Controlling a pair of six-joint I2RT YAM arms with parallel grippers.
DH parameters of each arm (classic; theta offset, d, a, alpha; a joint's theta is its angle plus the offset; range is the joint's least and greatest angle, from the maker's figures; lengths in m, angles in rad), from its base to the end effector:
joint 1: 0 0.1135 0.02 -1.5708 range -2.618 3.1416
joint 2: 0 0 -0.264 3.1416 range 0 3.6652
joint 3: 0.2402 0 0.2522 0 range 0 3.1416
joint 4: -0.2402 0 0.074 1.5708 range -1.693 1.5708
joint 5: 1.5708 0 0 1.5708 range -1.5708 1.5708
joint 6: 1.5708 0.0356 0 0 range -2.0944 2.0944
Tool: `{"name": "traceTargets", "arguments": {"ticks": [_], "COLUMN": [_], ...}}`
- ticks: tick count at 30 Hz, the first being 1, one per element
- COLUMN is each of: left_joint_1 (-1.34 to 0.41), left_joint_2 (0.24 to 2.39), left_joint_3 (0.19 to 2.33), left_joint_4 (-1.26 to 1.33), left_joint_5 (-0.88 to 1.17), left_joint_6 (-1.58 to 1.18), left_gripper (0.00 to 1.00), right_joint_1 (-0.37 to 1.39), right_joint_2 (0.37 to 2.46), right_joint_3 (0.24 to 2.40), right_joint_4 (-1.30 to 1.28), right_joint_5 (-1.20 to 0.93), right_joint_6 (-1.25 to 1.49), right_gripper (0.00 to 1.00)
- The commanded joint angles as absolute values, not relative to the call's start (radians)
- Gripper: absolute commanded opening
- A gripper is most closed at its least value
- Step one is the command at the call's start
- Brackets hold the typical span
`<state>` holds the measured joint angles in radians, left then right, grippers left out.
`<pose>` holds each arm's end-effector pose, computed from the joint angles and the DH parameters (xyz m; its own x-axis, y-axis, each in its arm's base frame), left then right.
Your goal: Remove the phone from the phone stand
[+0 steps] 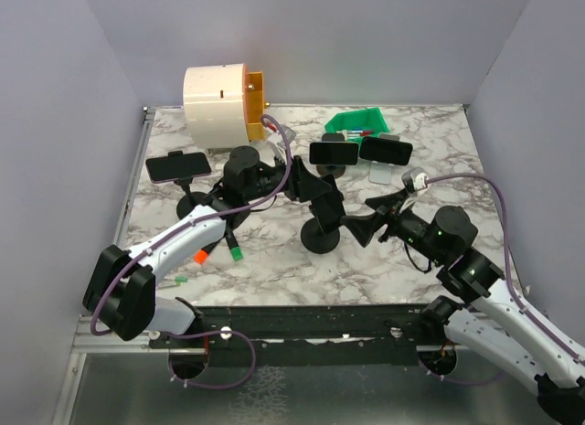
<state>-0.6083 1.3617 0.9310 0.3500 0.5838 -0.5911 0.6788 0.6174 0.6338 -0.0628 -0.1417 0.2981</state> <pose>0.2483 -0.1968 0.3156 -0.5719 -0.1683 -0.8029 0.7334 0.3335 -0.5924 0.1197 0.1030 0.3253 -0.2493 0.1725 -0.9529 -0.6885 0.6604 0.2997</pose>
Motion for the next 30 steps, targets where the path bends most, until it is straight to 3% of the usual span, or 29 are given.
{"name": "traceTargets", "arguments": {"ticks": [1,4,9,14,18,24,30], "left_joint_1": [-0.606,-0.602,-0.600,-0.600,-0.600,-0.600,-0.600], "left_joint_2": [1.309,1.252,1.141,1.032,0.936,0.840,0.812], "left_joint_3": [0.951,1.007,1.088,1.069,0.938,0.747,0.712], "left_joint_4": [0.325,0.197,-0.008,-0.027,0.128,0.273,0.276], "left_joint_5": [0.598,0.495,0.199,0.000,-0.077,-0.151,-0.115], "left_joint_6": [-0.580,-0.503,-0.436,-0.412,-0.414,-0.400,-0.359], "left_gripper": [0.53,0.62,0.98,0.99,0.99,0.99,0.99], "right_joint_1": [0.675,0.675,0.675,0.675,0.675,0.676,0.768], "right_joint_2": [0.625,0.640,0.703,0.814,0.902,0.992,1.109], "right_joint_3": [0.694,0.737,0.827,0.942,1.037,1.167,1.302], "right_joint_4": [-0.146,-0.184,-0.250,-0.333,-0.370,-0.386,-0.563], "right_joint_5": [-0.066,0.008,0.197,0.346,0.389,0.080,0.286], "right_joint_6": [0.292,0.276,0.287,0.326,0.305,0.212,0.128], "right_gripper": [0.96,0.98,1.00,1.00,1.00,0.99,0.98]}}
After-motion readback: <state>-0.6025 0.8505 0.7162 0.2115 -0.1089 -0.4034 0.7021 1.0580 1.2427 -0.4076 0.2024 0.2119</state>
